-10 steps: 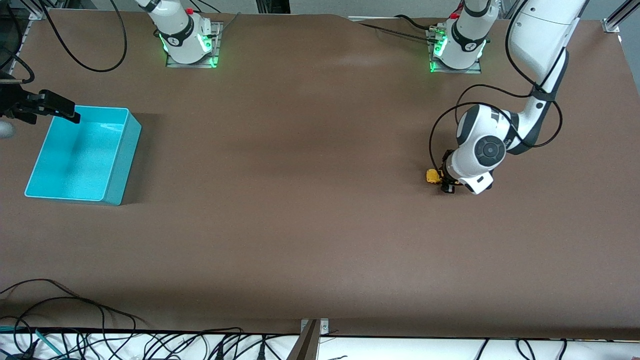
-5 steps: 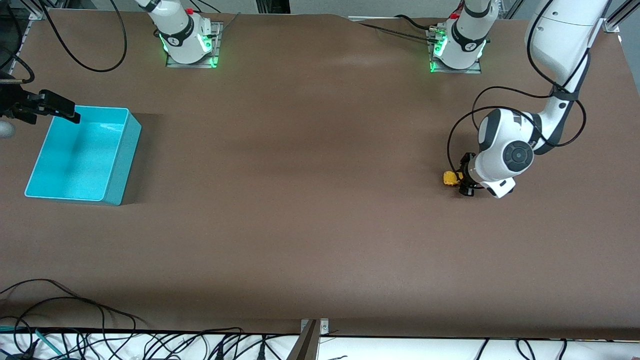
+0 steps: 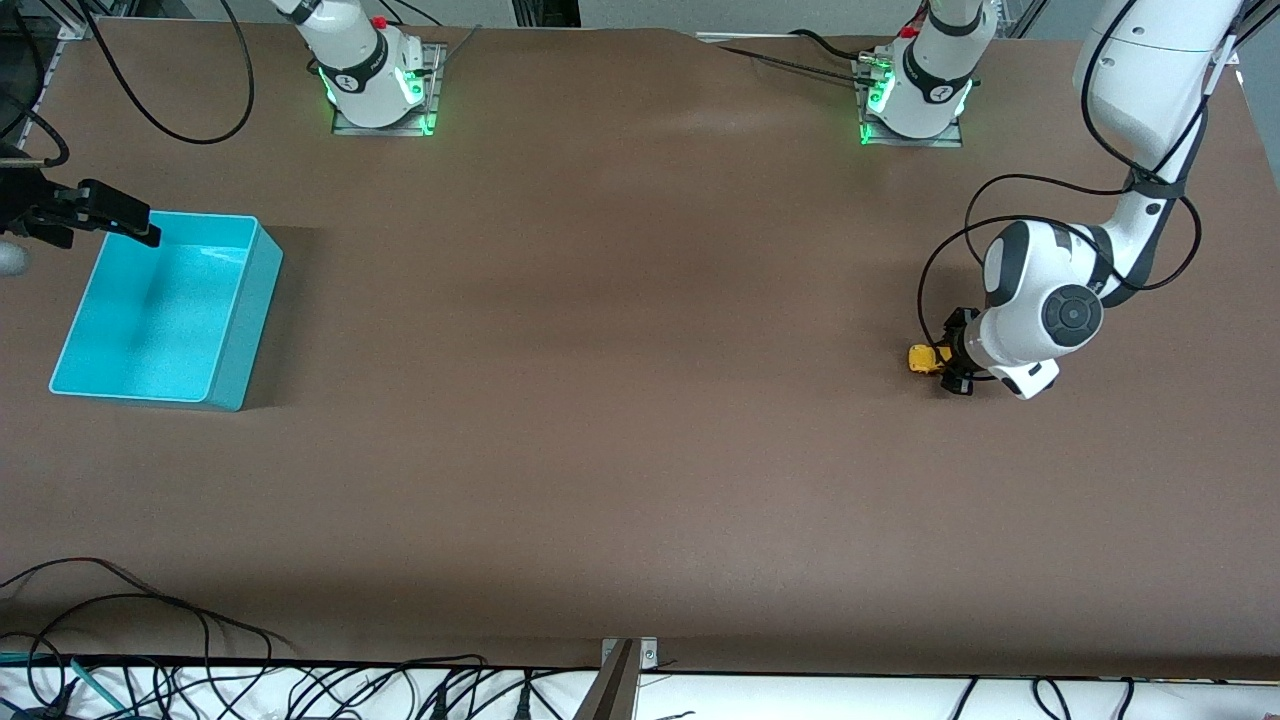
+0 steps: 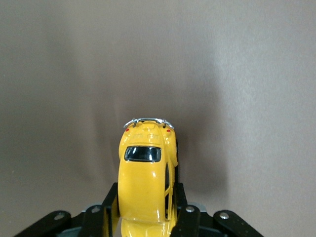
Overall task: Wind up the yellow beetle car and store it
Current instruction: 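Drag the car back and forth on the table with the left gripper, then open the left gripper to release the car toward the teal bin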
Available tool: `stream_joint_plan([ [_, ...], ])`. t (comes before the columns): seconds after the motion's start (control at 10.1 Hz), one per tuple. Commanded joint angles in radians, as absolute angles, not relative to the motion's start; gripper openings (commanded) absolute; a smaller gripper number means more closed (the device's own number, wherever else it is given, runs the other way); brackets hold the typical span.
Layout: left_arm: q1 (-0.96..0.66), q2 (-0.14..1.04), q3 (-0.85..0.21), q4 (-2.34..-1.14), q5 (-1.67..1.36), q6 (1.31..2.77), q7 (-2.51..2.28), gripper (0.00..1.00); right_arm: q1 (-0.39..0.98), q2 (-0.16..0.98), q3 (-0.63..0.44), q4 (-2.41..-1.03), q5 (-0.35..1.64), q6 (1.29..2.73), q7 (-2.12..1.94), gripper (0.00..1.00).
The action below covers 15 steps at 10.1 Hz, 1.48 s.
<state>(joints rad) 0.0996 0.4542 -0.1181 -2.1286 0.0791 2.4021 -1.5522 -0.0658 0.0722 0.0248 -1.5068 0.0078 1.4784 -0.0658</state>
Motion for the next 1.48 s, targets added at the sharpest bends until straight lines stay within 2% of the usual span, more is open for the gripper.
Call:
stream_joint_plan([
  [0.0,0.135,0.525,-0.107,-2.111,0.152,2.427,-1.528,0.00,-0.072,0.075,0.028,-1.489,0.025,1.470,-0.075,1.00],
  [0.69,0.140,0.517,-0.109,-2.111,0.150,2.418,-1.531,0.00,-0.072,0.075,0.028,-1.489,0.025,1.470,-0.075,1.00],
  [0.79,0.146,0.511,-0.110,-2.111,0.144,2.418,-1.531,0.49,-0.072,0.075,0.028,-1.489,0.025,1.470,-0.075,1.00],
  [0.89,0.147,0.497,-0.112,-2.111,0.143,2.416,-1.534,0.81,-0.072,0.075,0.028,-1.489,0.025,1.470,-0.075,1.00],
  [0.99,0.149,0.482,-0.112,-2.111,0.140,2.415,-1.539,1.00,-0.072,0.075,0.028,-1.489,0.025,1.470,-0.075,1.00],
  [1.39,0.149,0.451,-0.117,-2.109,0.135,2.390,-1.545,1.00,-0.072,0.075,0.028,-1.489,0.025,1.470,-0.075,1.00],
])
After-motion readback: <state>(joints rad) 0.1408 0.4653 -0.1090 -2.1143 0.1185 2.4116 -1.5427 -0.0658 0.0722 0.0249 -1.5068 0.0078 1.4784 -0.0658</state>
